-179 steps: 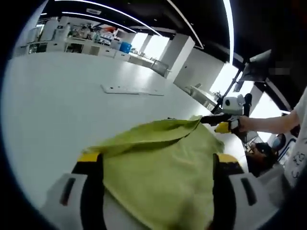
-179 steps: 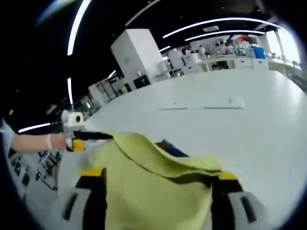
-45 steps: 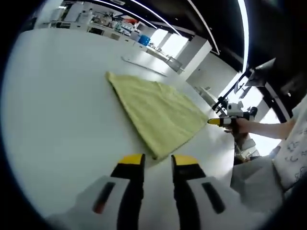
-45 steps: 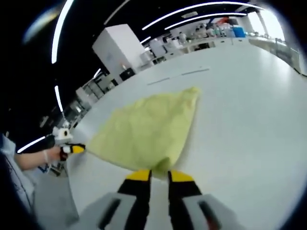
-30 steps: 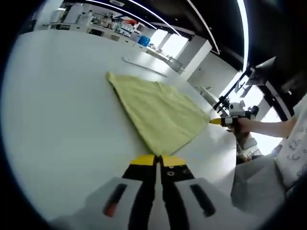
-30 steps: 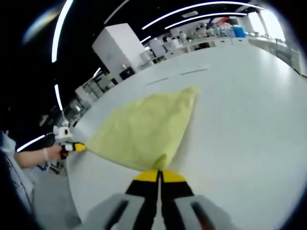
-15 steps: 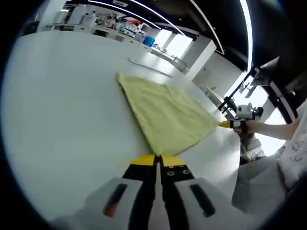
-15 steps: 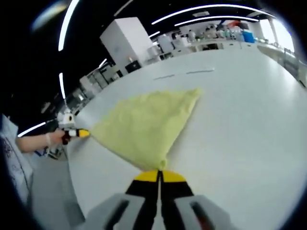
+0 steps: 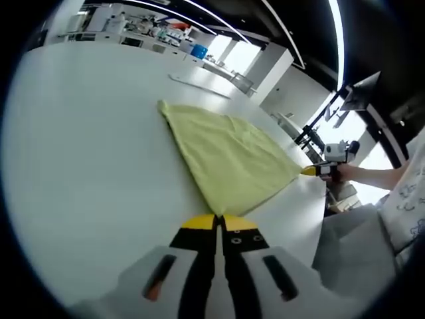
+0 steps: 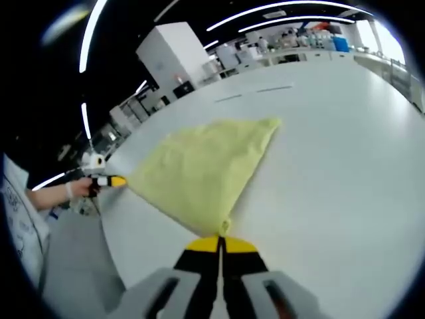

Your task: Fold the garment on the visible template until the final outline fits inside the template.

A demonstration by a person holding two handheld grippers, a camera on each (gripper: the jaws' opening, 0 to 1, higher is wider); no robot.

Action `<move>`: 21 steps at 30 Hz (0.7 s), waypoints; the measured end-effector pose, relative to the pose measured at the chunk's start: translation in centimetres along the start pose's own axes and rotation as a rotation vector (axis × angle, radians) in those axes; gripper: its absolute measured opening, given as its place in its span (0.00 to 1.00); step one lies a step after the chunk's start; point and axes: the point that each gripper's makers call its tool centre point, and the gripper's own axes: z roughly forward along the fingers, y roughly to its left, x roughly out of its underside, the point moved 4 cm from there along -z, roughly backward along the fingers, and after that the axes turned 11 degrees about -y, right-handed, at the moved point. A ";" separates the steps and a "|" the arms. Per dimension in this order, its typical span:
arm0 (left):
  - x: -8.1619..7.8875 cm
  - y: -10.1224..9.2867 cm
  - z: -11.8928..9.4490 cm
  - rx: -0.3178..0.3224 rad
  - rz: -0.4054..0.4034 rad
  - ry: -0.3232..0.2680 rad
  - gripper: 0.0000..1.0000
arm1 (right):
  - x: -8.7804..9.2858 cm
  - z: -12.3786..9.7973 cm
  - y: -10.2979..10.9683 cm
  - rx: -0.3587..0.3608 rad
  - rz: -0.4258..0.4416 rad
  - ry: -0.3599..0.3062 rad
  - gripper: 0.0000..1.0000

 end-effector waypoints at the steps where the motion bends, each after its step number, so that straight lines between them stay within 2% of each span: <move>1: 0.1 -0.2 0.0 0.002 0.001 0.001 0.00 | 0.0 0.0 -0.1 0.001 0.002 -0.001 0.00; 10: 0.4 1.4 -0.3 0.008 -0.007 0.005 0.00 | 0.3 0.1 -0.1 0.019 0.003 0.016 0.00; 15: 0.6 1.4 -0.5 0.015 0.012 0.034 0.03 | 0.2 0.0 0.3 0.007 0.023 0.006 0.00; 17: 0.4 1.5 -0.9 0.025 0.051 0.043 0.09 | 0.1 0.0 0.4 -0.005 0.019 0.005 0.00; 19: 0.1 1.6 -1.3 0.019 0.064 0.041 0.23 | -0.1 -0.3 0.6 -0.013 0.007 -0.009 0.02; 21: -0.4 1.7 -1.6 0.022 0.107 0.025 0.33 | -0.7 -0.5 0.8 -0.019 -0.005 -0.037 0.14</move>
